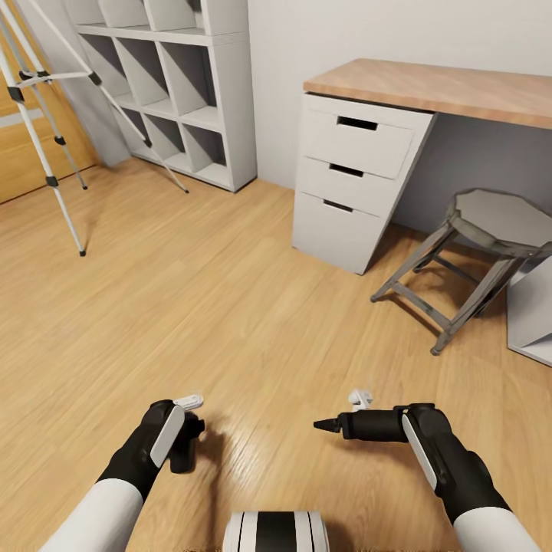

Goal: Attach the digital camera to the camera tripod in the bedroom.

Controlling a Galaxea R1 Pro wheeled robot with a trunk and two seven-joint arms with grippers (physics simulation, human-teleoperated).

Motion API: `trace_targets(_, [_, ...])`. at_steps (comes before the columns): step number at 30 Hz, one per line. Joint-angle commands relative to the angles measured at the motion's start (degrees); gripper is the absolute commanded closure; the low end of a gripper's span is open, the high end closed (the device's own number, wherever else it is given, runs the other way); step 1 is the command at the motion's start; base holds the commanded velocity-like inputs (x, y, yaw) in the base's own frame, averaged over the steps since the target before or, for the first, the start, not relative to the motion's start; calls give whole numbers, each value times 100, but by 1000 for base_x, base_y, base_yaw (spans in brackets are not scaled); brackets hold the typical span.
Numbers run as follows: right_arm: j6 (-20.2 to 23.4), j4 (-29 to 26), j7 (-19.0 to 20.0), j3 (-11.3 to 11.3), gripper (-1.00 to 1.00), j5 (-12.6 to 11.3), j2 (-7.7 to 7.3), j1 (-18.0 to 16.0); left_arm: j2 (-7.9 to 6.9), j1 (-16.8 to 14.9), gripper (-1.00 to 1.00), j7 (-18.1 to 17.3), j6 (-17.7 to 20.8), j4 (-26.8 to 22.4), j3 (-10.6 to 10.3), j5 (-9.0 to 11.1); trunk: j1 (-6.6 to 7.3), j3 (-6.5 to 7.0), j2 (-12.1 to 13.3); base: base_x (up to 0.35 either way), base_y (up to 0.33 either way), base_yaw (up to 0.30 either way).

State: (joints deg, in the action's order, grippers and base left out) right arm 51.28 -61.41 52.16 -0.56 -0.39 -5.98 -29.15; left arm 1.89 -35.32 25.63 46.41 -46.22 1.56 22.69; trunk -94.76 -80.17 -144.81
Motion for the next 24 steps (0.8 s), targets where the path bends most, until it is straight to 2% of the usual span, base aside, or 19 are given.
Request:
trace_targets(1, [40, -3, 15, -6, -100, -5, 0, -3, 5, -2, -100, 44, 11, -8, 13, 60, -1, -27, -3, 0, 0, 0])
trace_targets(7, [46, -5, 52, -6, -100, -37, 0, -3, 5, -2, -100, 25, 9, -10, 13, 61, -17, -160, -11, 0, 0, 0])
trace_targets(15, [207, -10, 304, 1, -100, -103, -48, -3, 5, -2, -100, 21, 9, -10, 11, 61, -37, -337, -22, 0, 0, 0])
trace_targets(16, [314, -11, 1356, 2, -100, -97, -148, -3, 5, -2, -100, 21, 9, -10, 12, 61, -40, -359, -23, 0, 0, 0])
trace_targets(19, [342, -12, 1599, 3, -100, -89, -226, -3, 5, -2, -100, 21, 9, -10, 11, 61, -48, -426, -27, 0, 0, 0])
trace_targets(24, [359, -11, 1726, 3, -100, -85, -286, -3, 5, -2, -100, 20, 9, -10, 12, 61, -61, -536, -34, 0, 0, 0])
